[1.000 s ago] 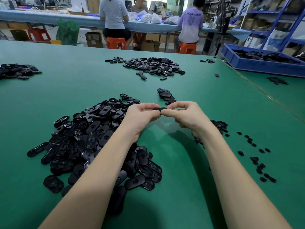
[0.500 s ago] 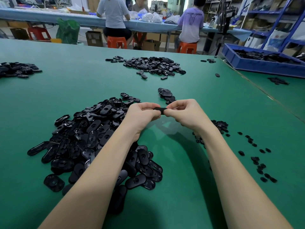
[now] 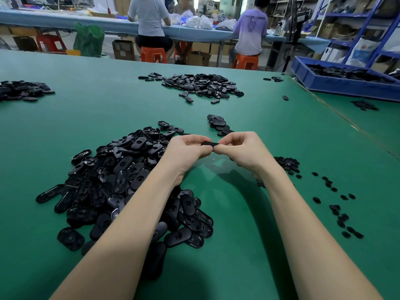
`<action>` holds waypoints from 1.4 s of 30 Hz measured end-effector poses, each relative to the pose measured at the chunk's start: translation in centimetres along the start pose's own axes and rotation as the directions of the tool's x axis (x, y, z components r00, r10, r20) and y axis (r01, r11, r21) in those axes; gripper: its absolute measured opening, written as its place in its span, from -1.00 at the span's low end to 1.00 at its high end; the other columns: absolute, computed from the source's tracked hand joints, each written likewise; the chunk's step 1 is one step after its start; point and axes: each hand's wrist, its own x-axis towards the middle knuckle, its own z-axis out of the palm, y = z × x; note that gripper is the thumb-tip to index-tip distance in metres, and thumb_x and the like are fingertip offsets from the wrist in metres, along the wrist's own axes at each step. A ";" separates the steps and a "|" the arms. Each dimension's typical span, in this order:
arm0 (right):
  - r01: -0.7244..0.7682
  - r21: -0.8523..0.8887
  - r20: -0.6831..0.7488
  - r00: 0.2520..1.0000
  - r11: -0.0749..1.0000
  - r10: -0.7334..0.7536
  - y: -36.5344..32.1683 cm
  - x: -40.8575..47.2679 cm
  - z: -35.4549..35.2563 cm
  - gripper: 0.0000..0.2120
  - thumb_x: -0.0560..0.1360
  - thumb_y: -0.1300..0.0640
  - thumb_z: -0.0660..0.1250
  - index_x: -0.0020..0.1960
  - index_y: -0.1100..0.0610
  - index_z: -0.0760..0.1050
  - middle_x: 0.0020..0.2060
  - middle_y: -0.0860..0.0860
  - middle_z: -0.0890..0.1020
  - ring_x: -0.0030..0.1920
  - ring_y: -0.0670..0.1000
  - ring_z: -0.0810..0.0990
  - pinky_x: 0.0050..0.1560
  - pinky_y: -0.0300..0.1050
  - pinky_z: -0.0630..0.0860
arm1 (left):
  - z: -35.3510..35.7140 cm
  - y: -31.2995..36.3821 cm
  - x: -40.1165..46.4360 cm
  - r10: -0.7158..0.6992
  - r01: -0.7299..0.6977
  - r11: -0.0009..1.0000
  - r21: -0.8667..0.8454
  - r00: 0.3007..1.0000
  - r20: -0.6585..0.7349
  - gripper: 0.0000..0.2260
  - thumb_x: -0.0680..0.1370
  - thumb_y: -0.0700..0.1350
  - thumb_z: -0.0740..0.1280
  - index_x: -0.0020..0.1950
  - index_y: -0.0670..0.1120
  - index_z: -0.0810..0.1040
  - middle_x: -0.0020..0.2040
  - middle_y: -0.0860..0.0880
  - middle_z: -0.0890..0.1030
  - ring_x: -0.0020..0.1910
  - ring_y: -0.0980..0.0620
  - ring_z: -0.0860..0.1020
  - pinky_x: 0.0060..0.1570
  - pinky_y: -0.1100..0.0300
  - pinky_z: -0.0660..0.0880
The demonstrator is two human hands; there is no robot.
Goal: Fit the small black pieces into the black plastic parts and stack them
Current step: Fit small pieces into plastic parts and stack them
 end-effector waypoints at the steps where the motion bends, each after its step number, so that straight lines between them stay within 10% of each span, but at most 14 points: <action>1: 0.003 0.003 0.007 1.000 1.000 -0.003 0.0 0.0 -0.1 -0.90 0.41 0.12 0.54 -0.23 0.06 0.63 -0.50 -0.17 0.47 -0.50 -0.18 0.38 -0.46 -0.37 0.27 | 0.0 0.0 0.0 -0.002 0.002 1.000 0.000 1.000 -0.001 -0.83 0.46 -0.38 0.45 -0.10 -0.12 0.66 -0.19 -0.08 0.69 -0.23 0.07 0.63 -0.07 0.32 0.58; 28: 0.114 0.075 -0.086 0.990 0.991 -0.107 0.1 -0.1 0.7 -0.89 0.44 0.13 0.51 -0.23 0.07 0.61 -0.48 -0.16 0.56 -0.48 -0.11 0.41 -0.42 -0.25 0.40 | 0.1 0.7 -0.1 0.128 -0.111 0.980 0.163 0.987 -0.097 -0.86 0.46 -0.26 0.49 -0.12 -0.01 0.69 -0.15 -0.04 0.73 -0.13 0.06 0.68 0.03 0.20 0.58; 38: 0.292 -0.374 -0.103 0.930 0.880 -0.352 0.6 0.5 0.9 -0.81 0.37 -0.13 0.50 -0.06 -0.20 0.57 -0.27 -0.36 0.63 -0.33 -0.19 0.53 -0.24 -0.17 0.48 | 0.0 0.0 0.1 0.137 -0.113 0.979 0.167 0.980 -0.141 -0.85 0.46 -0.21 0.48 -0.04 0.01 0.67 -0.13 -0.01 0.73 -0.03 0.02 0.69 0.20 0.02 0.57; 42: 0.191 -0.417 -0.218 0.928 0.889 -0.301 1.3 2.0 0.4 -0.84 0.41 -0.18 0.46 -0.04 -0.18 0.62 -0.23 -0.33 0.66 -0.19 -0.21 0.59 -0.20 -0.19 0.43 | -0.7 0.4 0.4 0.278 -0.207 0.885 0.416 0.953 -0.118 -0.82 0.51 -0.07 0.45 0.09 0.05 0.62 -0.04 0.09 0.69 -0.12 0.16 0.66 -0.02 0.39 0.51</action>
